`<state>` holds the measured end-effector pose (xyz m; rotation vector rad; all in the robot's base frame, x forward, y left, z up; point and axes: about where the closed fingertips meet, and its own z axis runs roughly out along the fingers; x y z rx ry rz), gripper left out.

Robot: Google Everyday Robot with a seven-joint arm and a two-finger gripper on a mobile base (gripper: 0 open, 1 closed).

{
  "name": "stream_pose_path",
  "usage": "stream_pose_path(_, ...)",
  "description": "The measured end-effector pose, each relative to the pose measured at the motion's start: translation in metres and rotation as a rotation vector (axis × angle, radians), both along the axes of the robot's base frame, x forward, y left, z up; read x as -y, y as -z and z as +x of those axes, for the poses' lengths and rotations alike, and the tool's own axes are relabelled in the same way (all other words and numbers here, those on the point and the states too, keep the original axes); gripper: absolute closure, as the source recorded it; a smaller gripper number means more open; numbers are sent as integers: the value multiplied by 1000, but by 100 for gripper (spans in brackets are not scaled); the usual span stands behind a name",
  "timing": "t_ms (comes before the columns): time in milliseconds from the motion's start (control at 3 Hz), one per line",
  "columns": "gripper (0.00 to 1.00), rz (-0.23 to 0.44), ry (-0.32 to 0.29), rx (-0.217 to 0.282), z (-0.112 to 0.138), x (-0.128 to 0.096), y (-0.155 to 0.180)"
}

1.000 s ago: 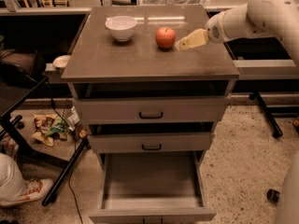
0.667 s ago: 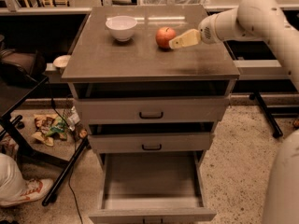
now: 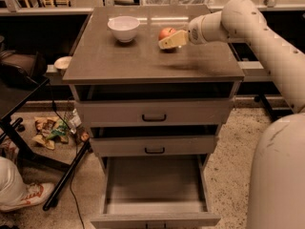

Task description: Place apple into bottom drawer

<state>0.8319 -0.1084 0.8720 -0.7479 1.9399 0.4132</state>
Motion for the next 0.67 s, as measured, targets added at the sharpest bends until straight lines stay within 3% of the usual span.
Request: stream_pose_path(667,0,19,-24,11,23,-27,15)
